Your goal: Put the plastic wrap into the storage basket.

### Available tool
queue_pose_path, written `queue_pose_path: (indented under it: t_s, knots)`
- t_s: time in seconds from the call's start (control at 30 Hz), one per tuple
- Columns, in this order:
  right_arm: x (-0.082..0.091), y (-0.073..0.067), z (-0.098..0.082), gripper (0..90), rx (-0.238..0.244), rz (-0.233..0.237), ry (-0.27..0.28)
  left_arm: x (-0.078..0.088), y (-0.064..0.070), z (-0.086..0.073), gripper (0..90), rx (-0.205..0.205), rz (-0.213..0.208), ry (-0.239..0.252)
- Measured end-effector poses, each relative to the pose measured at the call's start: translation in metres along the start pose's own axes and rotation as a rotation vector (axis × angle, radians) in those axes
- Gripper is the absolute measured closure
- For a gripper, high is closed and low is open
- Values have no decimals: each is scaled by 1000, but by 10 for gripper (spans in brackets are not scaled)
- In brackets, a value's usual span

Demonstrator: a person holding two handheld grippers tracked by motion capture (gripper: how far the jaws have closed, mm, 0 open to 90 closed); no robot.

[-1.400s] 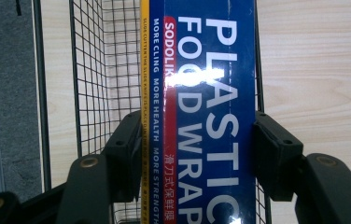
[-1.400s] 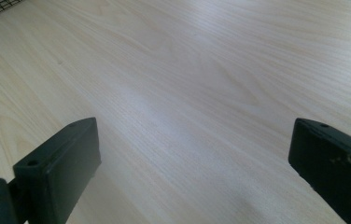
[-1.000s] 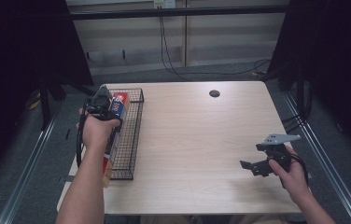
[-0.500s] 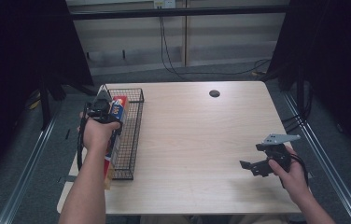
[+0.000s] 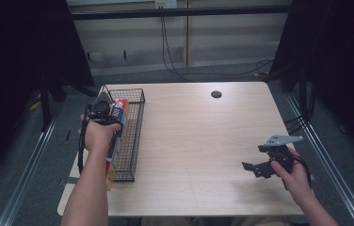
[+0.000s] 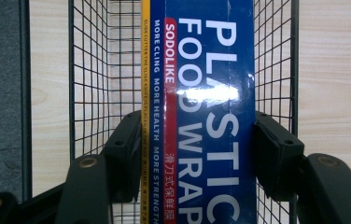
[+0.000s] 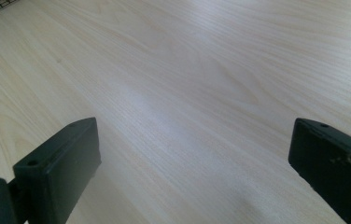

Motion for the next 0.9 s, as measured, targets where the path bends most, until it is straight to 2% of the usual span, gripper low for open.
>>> queue_pose_path:
  t_s: [0.17, 0.63, 0.9]
  knots:
    - [0, 0, 0, 20, -1, -4, -1, -1, -1, 1, 421, 0, 1, -6]
    - [0, 0, 0, 20, 2, -3, -5, -11, -6, -3, 419, 43, 4, -22]
    - [-1, -1, 0, 20, -2, 0, -7, -14, -8, -6, 416, 44, 8, -26]
Point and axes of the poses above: each handheld gripper's, and its own axes: x roughly backward along the jaws, z roughly out of its top, y roughly to its right, the point moved 3 cm from there along -x, roughly forward along the jaws, and after that the axes turned 15 degrees about z, right-handed, at the moved point
